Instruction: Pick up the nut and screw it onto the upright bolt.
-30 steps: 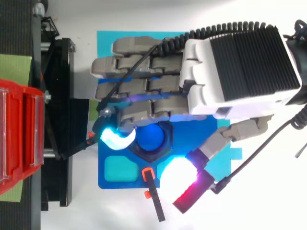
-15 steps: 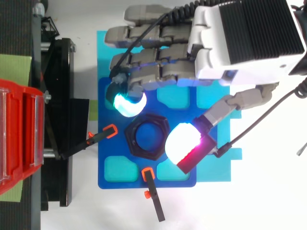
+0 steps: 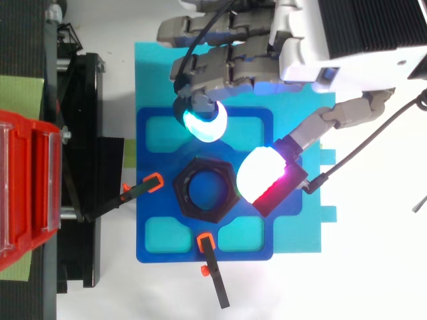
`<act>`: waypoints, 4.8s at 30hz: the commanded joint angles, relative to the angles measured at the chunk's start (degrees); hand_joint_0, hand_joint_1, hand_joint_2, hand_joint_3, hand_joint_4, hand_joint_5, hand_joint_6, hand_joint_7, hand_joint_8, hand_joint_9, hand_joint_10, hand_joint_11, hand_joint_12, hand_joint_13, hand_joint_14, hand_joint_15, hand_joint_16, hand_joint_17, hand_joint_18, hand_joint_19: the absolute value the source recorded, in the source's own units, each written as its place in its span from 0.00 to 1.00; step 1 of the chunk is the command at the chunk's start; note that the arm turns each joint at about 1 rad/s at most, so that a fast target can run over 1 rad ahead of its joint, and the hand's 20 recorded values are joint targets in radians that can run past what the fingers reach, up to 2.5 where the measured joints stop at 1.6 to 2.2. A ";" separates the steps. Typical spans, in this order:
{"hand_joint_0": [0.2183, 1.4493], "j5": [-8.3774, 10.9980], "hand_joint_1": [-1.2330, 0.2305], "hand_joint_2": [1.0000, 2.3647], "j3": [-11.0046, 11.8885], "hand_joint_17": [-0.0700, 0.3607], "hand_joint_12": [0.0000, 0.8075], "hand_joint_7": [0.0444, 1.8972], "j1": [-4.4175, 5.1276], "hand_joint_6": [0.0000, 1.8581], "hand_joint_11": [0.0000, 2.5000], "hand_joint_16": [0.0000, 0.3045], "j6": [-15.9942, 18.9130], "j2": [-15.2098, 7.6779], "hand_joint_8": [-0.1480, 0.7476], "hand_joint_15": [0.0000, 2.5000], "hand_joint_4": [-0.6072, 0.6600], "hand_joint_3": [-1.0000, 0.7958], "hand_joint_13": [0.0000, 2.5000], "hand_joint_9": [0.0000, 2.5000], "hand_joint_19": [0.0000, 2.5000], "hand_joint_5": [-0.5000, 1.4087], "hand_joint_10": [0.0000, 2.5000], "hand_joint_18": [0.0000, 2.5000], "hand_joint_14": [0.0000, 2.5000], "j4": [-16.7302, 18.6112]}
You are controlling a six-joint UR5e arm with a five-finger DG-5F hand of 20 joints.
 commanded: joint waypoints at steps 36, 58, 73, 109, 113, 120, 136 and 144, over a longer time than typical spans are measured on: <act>0.19 0.32 0.72 0.00 0.00 0.42 0.41 0.35 4.76 0.27 0.00 0.16 0.26 0.00 0.39 0.00 0.56 0.28 0.01 0.10 0.00 0.17 0.00 0.00 0.00 3.31; 0.22 -0.03 0.66 0.00 0.00 0.28 0.27 0.42 3.53 0.27 0.00 0.07 0.26 0.00 0.43 0.00 0.69 0.28 0.07 0.18 0.00 0.22 0.00 0.00 0.00 2.60; 0.23 -1.97 0.65 0.00 0.00 0.27 0.25 0.48 0.81 0.27 0.00 0.07 0.00 0.00 0.44 0.00 0.71 0.28 0.09 0.21 0.00 0.23 0.00 0.00 0.00 2.78; 0.19 -3.20 0.70 0.00 1.23 0.37 0.37 0.31 1.95 0.27 0.00 0.13 -0.09 0.00 0.37 0.00 0.54 0.28 0.00 0.08 0.00 0.16 0.00 0.00 0.00 4.19; 0.19 -3.28 0.71 0.00 -0.17 0.38 0.39 0.31 2.57 0.27 0.00 0.13 -0.09 0.00 0.37 0.00 0.54 0.28 0.00 0.07 0.00 0.16 0.00 0.00 0.00 4.54; 0.19 -3.11 0.71 0.00 -2.63 0.38 0.39 0.32 2.92 0.27 0.00 0.14 0.70 0.00 0.37 0.00 0.54 0.28 0.00 0.07 0.00 0.16 0.00 0.00 0.00 9.81; 0.20 -3.11 0.69 0.00 -2.63 0.35 0.35 0.39 2.57 0.27 0.00 0.12 0.88 0.00 0.40 0.00 0.62 0.28 0.03 0.12 0.00 0.20 0.00 0.00 0.00 8.76; 0.21 -3.28 0.68 0.00 -2.63 0.33 0.33 0.41 2.04 0.27 0.00 0.10 0.79 -0.09 0.41 0.00 0.65 0.28 0.05 0.16 0.00 0.21 0.00 0.00 0.00 7.88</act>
